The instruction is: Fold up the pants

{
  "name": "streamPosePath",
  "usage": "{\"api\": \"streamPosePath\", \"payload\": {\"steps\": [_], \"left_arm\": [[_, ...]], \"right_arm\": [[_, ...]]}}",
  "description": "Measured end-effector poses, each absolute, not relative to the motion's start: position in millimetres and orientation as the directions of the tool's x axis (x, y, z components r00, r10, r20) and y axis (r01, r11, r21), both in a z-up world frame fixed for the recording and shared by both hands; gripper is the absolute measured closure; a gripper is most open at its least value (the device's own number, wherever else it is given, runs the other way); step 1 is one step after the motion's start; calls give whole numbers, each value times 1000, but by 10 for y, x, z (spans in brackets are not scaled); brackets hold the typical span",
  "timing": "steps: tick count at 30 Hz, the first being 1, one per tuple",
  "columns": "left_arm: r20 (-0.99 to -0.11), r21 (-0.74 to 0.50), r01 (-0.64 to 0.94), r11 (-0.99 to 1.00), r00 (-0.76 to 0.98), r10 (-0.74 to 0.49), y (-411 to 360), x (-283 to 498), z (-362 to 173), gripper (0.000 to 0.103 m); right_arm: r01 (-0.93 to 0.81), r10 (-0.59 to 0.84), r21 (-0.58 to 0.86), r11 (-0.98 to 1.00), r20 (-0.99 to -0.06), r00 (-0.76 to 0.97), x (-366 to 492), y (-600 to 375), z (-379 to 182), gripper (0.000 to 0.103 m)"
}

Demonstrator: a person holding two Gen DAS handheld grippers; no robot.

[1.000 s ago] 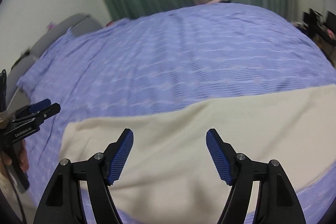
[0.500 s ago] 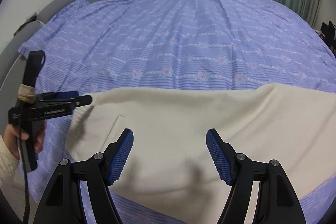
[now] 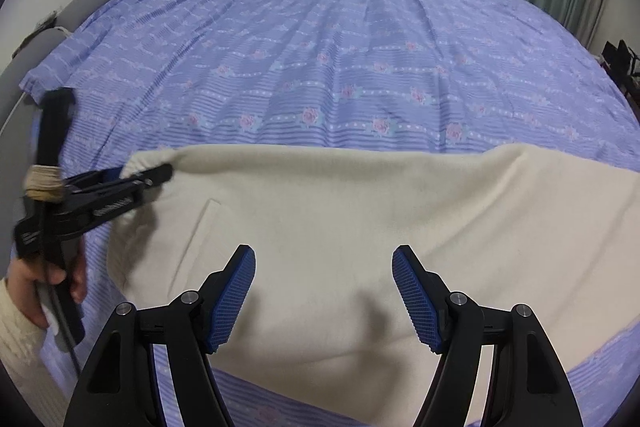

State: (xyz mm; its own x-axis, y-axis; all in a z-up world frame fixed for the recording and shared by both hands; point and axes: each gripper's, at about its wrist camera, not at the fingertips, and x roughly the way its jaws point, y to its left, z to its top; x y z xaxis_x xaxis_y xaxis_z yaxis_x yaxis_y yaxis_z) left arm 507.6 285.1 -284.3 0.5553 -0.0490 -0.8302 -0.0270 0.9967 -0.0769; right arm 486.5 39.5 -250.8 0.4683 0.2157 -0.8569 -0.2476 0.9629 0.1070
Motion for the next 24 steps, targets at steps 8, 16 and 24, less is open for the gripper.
{"api": "streamPosePath", "payload": {"steps": [8, 16, 24], "left_arm": [[-868, -130, -114, 985, 493, -57, 3150, 5273, -3124, 59], [-838, -40, -104, 994, 545, 23, 3194, 5177, -2830, 23], [-761, 57, -100, 993, 639, 108, 3151, 4481, -2166, 12]], "right_arm": [[-294, 230, 87, 952, -838, 496, 4809, 596, -2450, 31], [-307, 200, 35, 951, -829, 523, 4630, 501, -2394, 31], [-362, 262, 55, 931, -790, 554, 4315, 267, -2120, 31]]}}
